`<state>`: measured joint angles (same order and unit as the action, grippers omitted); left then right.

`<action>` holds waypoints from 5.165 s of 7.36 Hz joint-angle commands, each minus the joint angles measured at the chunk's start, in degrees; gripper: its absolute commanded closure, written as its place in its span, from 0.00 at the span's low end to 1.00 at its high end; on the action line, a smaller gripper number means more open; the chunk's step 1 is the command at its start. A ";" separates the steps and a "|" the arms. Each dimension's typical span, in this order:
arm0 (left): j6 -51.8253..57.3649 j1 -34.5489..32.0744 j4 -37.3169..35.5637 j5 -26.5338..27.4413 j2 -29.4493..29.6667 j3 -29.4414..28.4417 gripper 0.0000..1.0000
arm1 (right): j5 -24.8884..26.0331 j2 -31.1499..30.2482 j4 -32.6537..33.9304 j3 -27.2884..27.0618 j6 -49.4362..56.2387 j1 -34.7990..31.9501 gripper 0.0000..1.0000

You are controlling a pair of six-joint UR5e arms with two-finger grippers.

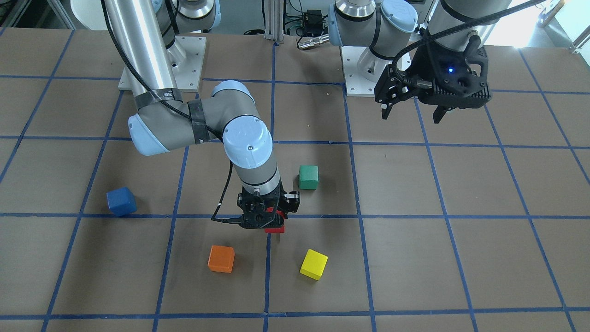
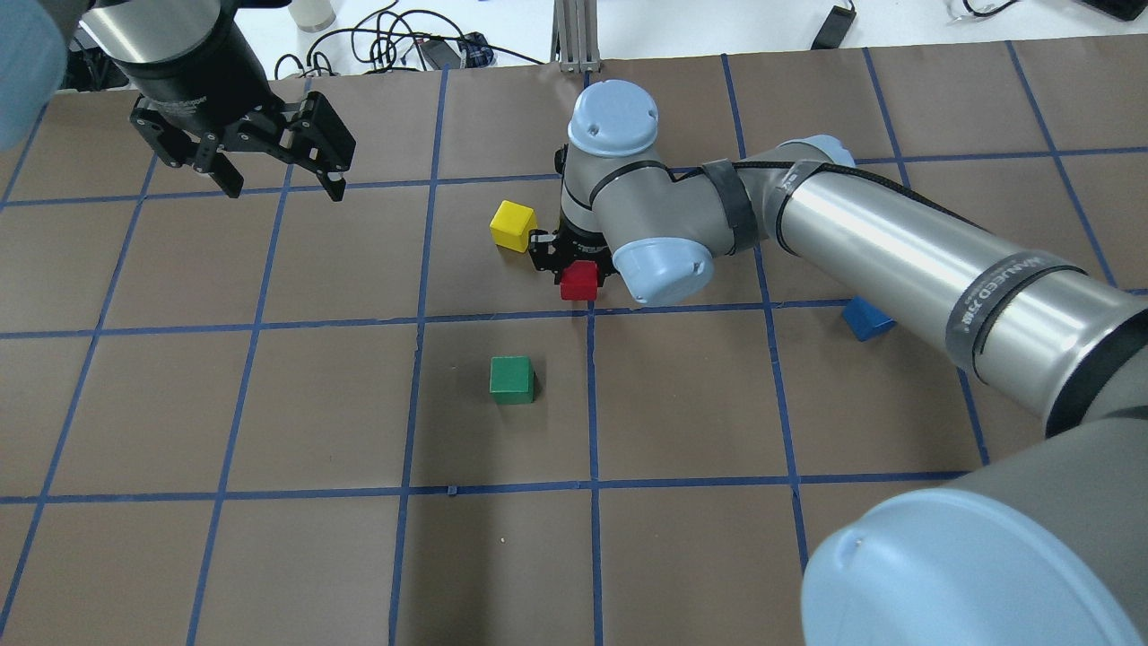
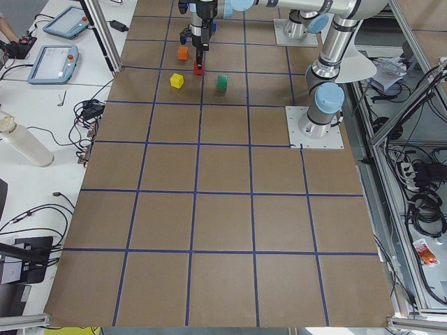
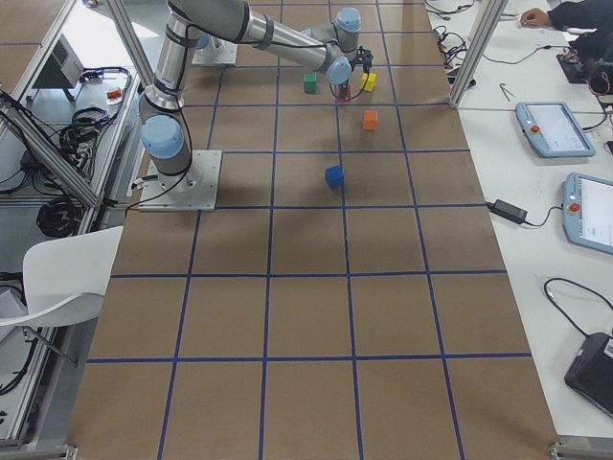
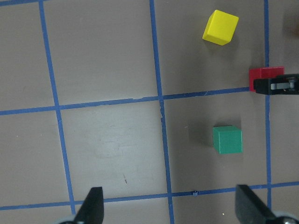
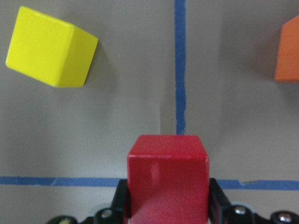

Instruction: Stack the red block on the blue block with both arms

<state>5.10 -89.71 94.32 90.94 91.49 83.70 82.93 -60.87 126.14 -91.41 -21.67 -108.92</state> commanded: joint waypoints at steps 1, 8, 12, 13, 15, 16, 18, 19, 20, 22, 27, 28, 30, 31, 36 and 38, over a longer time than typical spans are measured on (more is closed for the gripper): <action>0.00 -0.12 -0.09 0.03 -0.96 1.28 0.00 | 2.04 -6.69 -12.61 3.07 0.93 6.57 1.00; 0.00 -0.12 -0.18 0.03 -0.17 1.47 0.00 | 2.59 -20.96 -21.22 -11.31 46.40 33.31 1.00; -0.09 -0.12 -0.27 0.03 0.18 1.38 0.00 | 2.50 -20.26 -4.88 -19.85 53.75 35.45 1.00; -0.09 -0.12 -0.36 0.03 0.27 1.12 0.00 | 2.50 -19.47 -4.24 -19.95 54.62 35.62 1.00; -0.17 -0.12 -0.45 0.03 0.27 1.20 0.00 | 2.41 -18.06 -4.15 -20.12 55.34 36.68 1.00; -0.26 -0.12 -0.45 0.03 0.36 1.20 0.00 | 2.58 -18.06 -4.32 -20.12 55.51 36.68 1.00; -0.52 -0.12 -0.53 0.03 0.53 0.94 0.00 | 2.59 -18.06 -4.67 -20.12 55.34 36.68 0.89; -0.70 -0.12 -0.54 0.03 0.44 1.03 0.00 | 2.59 -18.06 -4.94 -20.21 55.34 36.68 0.46; -0.79 -0.12 -0.54 0.03 0.44 1.03 0.00 | 2.59 -18.06 -4.50 -21.00 55.51 36.68 0.41; -0.88 -0.12 -0.62 0.03 0.44 1.11 0.00 | 2.59 -18.06 -4.24 -21.97 55.34 36.68 0.23; -0.88 -0.12 -0.62 0.03 0.36 1.11 0.00 | 5.75 -21.55 -13.14 -15.93 54.37 36.77 0.00; -0.88 -0.12 -0.62 0.03 0.44 1.11 0.00 | 5.92 -24.53 -20.25 -12.86 53.06 36.59 0.00; -0.88 -0.12 -0.62 0.03 0.36 1.20 0.00 | 5.75 -29.99 -31.01 -9.15 44.39 36.24 0.00; -0.88 -0.12 -0.62 0.03 0.27 1.20 0.00 | 5.23 -32.62 -34.09 -8.53 37.30 35.63 0.00; -0.88 -0.12 -0.62 -0.06 0.79 0.59 0.00 | 5.84 -34.49 -37.28 -5.27 17.29 21.84 0.00; -0.88 -0.12 -0.62 -0.14 0.80 0.59 0.00 | 5.84 -34.67 -37.37 -5.27 15.44 19.73 0.00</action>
<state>4.23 -89.82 93.69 90.80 92.26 84.32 88.72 -95.45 88.81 -96.70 -4.92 -87.56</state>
